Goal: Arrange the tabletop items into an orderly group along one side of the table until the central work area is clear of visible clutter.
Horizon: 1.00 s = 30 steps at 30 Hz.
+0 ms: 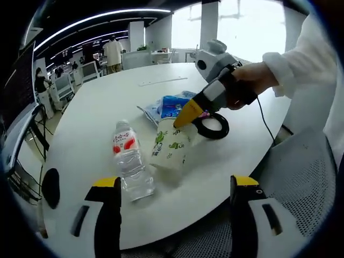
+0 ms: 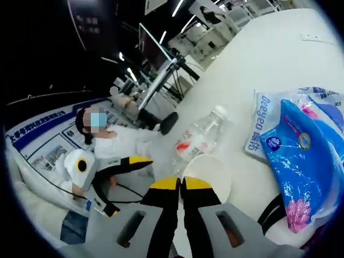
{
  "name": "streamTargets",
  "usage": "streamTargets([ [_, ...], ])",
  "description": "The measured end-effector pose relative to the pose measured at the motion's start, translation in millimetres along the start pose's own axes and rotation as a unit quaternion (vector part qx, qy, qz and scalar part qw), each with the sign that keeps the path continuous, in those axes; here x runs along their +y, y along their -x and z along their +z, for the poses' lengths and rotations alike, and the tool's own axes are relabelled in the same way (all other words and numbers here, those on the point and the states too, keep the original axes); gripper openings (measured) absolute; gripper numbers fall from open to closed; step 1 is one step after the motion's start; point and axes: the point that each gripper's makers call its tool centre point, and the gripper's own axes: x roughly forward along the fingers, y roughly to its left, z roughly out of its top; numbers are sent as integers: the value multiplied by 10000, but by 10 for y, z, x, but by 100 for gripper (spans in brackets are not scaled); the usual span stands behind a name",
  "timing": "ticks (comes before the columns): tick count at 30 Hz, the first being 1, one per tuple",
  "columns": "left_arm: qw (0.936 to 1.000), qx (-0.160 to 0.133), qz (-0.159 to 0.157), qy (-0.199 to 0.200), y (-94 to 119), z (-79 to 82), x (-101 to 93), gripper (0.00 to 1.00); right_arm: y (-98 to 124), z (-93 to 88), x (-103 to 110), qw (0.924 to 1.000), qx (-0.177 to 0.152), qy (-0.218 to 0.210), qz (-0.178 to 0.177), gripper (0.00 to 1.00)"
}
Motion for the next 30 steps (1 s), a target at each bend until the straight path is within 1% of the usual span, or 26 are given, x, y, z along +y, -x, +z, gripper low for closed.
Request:
streamTargets([
  [3, 10000, -18, 16, -18, -2, 5, 2, 85, 34, 5, 2, 9998, 53, 175, -111, 0],
  [6, 10000, -50, 23, -80, -2, 17, -7, 85, 73, 38, 5, 9996, 56, 219, -152, 0],
  [9, 9999, -151, 55, -51, 5, 53, 3, 84, 126, 108, 45, 9996, -47, 230, -182, 0],
  [18, 9994, -195, 173, -226, 0, 62, 26, 78, 284, 331, 144, 9982, -287, 445, -287, 0],
  [21, 9989, -253, 302, -267, 3, 79, 69, 76, 338, 418, 165, 9973, -361, 532, -369, 0],
  [23, 9980, -268, 418, -380, 7, 85, 102, 76, 362, 463, 155, 9964, -376, 628, -436, 0],
  [25, 9978, -301, 446, -386, 12, 96, 109, 76, 391, 503, 153, 9954, -348, 734, -512, 0],
  [28, 9974, -360, 476, -405, 22, 116, 119, 78, 464, 594, 115, 9915, -257, 1054, -718, 0],
  [30, 9970, -390, 517, -433, 26, 126, 133, 79, 499, 647, 111, 9898, -241, 1164, -782, 0],
])
